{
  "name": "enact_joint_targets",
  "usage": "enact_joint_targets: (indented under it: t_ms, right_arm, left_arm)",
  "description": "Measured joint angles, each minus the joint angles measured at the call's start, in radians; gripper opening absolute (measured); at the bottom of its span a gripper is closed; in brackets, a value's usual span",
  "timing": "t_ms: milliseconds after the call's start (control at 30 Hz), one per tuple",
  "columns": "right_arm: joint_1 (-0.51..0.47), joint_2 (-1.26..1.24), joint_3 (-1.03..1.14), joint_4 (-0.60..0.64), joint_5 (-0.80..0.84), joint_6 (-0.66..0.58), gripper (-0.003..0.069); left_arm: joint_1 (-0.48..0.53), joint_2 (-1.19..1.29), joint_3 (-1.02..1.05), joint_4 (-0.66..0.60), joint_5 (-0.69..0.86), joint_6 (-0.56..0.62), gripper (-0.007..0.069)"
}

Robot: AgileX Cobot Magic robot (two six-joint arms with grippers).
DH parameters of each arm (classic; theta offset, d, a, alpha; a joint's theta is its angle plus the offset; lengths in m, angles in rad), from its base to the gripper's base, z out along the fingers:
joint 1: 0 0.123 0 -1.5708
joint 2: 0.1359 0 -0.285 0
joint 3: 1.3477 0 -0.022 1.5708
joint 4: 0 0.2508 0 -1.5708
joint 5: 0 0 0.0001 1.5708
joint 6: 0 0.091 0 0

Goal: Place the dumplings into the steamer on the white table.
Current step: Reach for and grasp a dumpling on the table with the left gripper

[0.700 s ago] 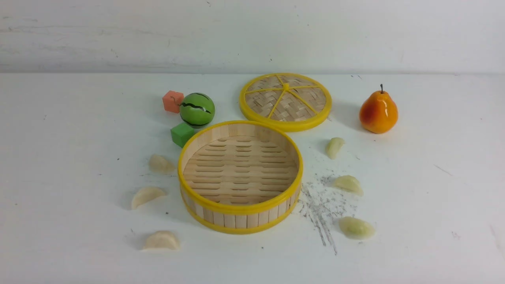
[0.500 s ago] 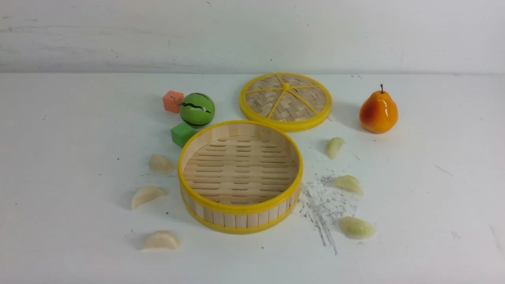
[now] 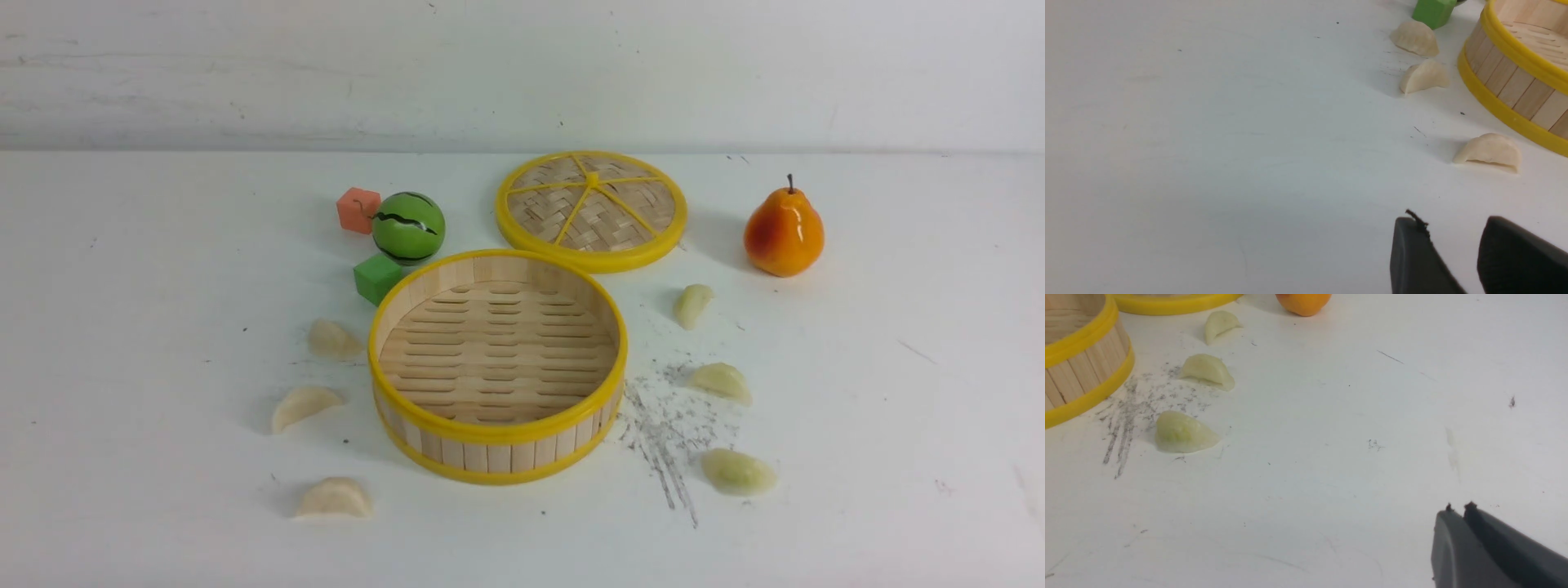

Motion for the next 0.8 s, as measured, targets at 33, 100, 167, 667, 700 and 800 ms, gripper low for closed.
enact_joint_targets:
  t_ms: [33,100,167,667,700,800]
  right_arm:
    - [0.000,0.000,0.000,0.000,0.000,0.000,0.0031]
    - [0.000,0.000,0.000,0.000,0.000,0.000,0.0034]
    - [0.000,0.000,0.000,0.000,0.000,0.000,0.0038]
    - [0.000,0.000,0.009,-0.055,-0.089,0.000,0.0062]
    - [0.000,0.000,0.010,-0.055,-0.144,0.000,0.0062]
    - [0.000,0.000,0.010,-0.054,-0.365,0.000,0.0064]
  left_arm:
    - [0.000,0.000,0.000,0.000,0.000,0.000,0.0234]
    - [0.000,0.000,0.000,0.001,0.000,0.000,0.0237]
    - [0.000,0.000,0.000,0.001,0.000,0.000,0.0237]
    - [0.000,0.000,0.000,0.001,-0.319,0.000,0.0237]
    - [0.000,0.000,0.000,0.001,-0.388,0.000,0.0237]
    - [0.000,0.000,0.000,0.001,-0.550,0.000,0.0237]
